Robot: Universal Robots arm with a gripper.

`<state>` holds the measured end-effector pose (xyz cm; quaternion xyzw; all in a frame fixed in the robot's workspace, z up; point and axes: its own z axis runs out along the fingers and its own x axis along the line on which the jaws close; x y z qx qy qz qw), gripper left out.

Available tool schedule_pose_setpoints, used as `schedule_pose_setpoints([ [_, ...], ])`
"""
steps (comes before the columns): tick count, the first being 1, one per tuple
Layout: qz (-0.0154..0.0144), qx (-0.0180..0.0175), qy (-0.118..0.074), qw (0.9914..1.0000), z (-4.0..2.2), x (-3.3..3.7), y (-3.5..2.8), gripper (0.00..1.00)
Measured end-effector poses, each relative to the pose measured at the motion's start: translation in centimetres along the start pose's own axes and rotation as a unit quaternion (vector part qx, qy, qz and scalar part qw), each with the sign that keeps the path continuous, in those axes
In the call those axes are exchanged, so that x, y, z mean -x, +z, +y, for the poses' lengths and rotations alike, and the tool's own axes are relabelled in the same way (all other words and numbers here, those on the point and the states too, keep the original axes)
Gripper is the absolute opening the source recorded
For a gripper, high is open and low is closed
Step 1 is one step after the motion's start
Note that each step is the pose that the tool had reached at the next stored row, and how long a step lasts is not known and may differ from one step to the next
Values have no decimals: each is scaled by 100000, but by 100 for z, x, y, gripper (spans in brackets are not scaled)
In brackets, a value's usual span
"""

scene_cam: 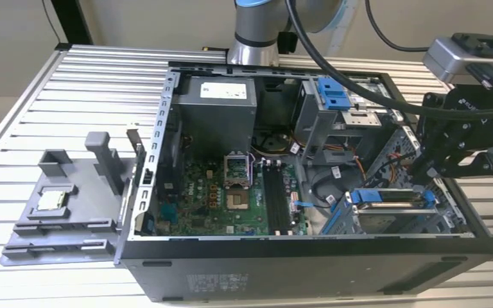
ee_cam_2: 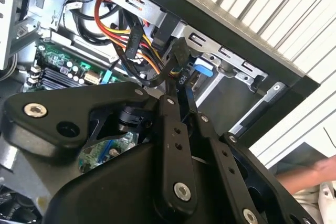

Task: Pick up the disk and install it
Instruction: 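Insert the first disk wire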

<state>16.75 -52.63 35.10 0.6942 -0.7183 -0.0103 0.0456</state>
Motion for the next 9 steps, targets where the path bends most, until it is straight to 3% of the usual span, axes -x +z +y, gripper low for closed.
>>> schedule_pose_setpoints([
  [5, -5, -59, 11, 100000, 5, 0, 0, 0],
  [9, -24, -318, 15, 99999, 36, -5, 3, 0],
])
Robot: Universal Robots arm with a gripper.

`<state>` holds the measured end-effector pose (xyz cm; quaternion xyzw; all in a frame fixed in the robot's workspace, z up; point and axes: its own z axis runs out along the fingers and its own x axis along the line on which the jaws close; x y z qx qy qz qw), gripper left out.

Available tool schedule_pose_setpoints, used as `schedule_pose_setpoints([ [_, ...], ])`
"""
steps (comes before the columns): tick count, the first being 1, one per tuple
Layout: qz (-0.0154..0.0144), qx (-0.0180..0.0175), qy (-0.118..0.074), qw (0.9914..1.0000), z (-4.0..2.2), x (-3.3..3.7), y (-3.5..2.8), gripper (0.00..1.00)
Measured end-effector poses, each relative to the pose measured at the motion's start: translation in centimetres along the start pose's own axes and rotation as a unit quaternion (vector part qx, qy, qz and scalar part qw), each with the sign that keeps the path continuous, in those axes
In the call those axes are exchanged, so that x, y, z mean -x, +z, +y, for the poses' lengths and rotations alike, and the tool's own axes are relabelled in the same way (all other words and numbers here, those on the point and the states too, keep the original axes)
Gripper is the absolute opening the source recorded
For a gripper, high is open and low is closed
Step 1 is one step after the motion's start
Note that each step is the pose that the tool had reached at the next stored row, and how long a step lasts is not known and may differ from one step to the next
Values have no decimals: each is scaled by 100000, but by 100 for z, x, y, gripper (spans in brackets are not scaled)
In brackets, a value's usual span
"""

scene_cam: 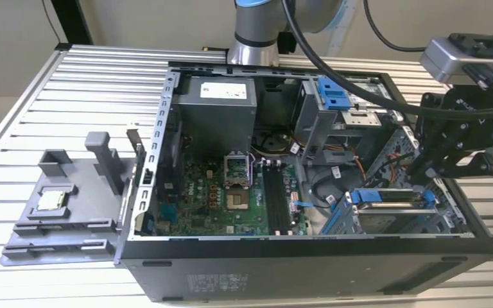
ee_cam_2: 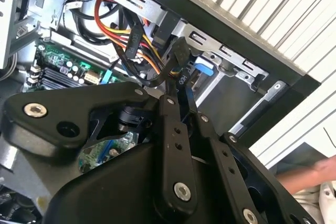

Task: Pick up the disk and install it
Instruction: 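Insert the first disk wire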

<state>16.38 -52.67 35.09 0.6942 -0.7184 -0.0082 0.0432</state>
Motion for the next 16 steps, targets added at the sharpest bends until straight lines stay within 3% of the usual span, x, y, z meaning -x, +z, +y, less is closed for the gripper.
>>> schedule_pose_setpoints([
  [2, -27, -262, 10, 100000, 22, -4, 2, 0],
  [4, -106, -921, 39, 99996, 46, -6, 3, 0],
  [6, -177, -1718, 74, 99985, 66, -9, 5, 0],
  [9, -323, -3293, 148, 99945, 96, -13, 8, 0],
  [10, -339, -3641, 158, 99933, 110, -16, 9, 0],
  [16, -364, -4235, 191, 99909, 190, -51, 21, 0],
])
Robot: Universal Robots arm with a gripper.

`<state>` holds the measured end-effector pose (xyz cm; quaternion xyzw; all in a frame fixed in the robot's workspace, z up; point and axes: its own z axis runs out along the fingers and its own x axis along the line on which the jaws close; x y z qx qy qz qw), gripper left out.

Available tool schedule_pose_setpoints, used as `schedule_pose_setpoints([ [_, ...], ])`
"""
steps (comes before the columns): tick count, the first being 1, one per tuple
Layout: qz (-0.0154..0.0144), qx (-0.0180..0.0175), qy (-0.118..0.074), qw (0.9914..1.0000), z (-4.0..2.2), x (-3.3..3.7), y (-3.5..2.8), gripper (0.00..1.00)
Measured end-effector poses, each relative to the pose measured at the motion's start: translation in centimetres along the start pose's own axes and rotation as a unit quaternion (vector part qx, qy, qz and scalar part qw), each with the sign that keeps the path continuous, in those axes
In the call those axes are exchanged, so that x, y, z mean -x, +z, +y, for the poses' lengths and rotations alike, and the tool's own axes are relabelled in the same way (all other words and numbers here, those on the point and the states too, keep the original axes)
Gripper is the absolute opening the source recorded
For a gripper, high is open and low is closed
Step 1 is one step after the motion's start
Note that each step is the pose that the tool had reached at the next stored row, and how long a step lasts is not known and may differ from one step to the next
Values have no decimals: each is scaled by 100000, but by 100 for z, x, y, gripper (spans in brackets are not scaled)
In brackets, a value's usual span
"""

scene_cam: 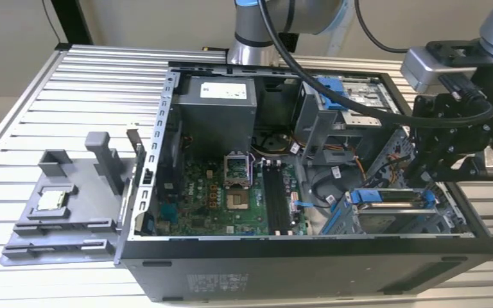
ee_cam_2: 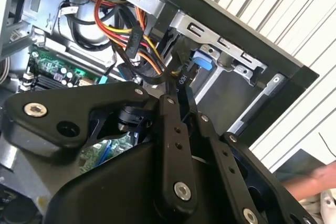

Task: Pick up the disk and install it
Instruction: 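Insert the first disk wire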

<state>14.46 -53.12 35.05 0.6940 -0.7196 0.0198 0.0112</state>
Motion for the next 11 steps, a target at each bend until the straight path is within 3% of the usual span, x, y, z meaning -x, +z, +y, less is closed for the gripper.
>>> schedule_pose_setpoints([
  [4, -3, -84, -6, 100000, 1, 0, 3, 0],
  [5, -26, -243, 12, 100000, 4, 0, 9, 0],
  [7, -161, -933, 43, 99996, 8, 0, 20, 0],
  [9, -326, -1903, 87, 99981, 17, -2, 29, 0],
  [10, -342, -2140, 96, 99976, 25, -6, 30, 0],
  [11, -328, -2152, 103, 99976, 36, -14, 30, 0],
])
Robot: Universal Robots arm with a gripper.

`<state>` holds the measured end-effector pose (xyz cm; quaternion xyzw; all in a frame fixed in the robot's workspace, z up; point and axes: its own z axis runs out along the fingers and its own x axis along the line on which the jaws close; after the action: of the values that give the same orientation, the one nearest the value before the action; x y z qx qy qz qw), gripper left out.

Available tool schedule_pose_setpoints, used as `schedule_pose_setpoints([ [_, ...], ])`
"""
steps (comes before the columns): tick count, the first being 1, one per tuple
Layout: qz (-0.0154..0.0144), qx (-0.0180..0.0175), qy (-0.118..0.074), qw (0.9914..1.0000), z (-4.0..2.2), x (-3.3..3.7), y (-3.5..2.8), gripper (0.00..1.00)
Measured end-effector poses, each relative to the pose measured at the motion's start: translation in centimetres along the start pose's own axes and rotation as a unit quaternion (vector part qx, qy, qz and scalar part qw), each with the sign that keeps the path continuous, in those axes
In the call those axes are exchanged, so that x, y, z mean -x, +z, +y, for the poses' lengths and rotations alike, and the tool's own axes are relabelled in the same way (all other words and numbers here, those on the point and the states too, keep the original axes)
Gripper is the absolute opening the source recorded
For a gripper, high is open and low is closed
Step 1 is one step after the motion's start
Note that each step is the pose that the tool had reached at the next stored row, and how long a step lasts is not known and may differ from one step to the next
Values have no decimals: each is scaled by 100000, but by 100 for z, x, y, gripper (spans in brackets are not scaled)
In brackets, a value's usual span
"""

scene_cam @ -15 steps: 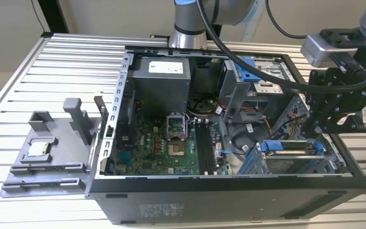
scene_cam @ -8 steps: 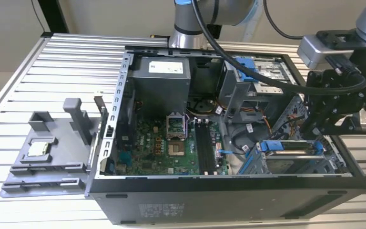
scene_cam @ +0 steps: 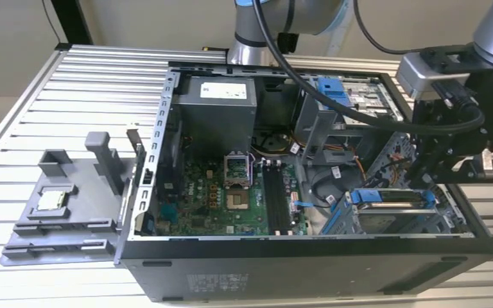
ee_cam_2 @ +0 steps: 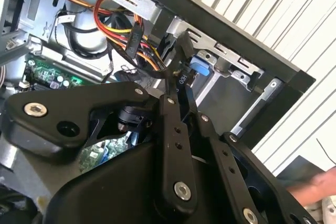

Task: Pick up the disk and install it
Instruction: 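Insert the first disk wire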

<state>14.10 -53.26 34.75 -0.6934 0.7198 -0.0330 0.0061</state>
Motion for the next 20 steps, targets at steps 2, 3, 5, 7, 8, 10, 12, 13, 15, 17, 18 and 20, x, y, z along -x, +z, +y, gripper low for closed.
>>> schedule_pose_setpoints([
  [2, -17, -4, 18, 100000, 15, -9, 4, 0],
  [3, -14, -2, 34, 100000, 25, -13, 7, 0],
  [5, -9, -2, 99, 100000, 50, -24, 16, 0],
  [7, 1, -8, 167, 100000, 71, -31, 27, 0],
  [8, 4, -7, 193, 100000, 76, -31, 33, 0],
  [10, -9, -55, 198, 100000, 82, -31, 47, 0],
  [12, -10, -143, 204, 100000, 88, -31, 59, 0],
  [13, -12, -175, 206, 100000, 90, -30, 66, 0],
  [15, -19, -253, 205, 99999, 94, -30, 79, 0],
  [17, -34, -371, 209, 99999, 96, -29, 90, 0],
  [18, -36, -445, 216, 99999, 97, -29, 93, 0],
  [20, -67, -617, 223, 99998, 98, -29, 100, 0],
])
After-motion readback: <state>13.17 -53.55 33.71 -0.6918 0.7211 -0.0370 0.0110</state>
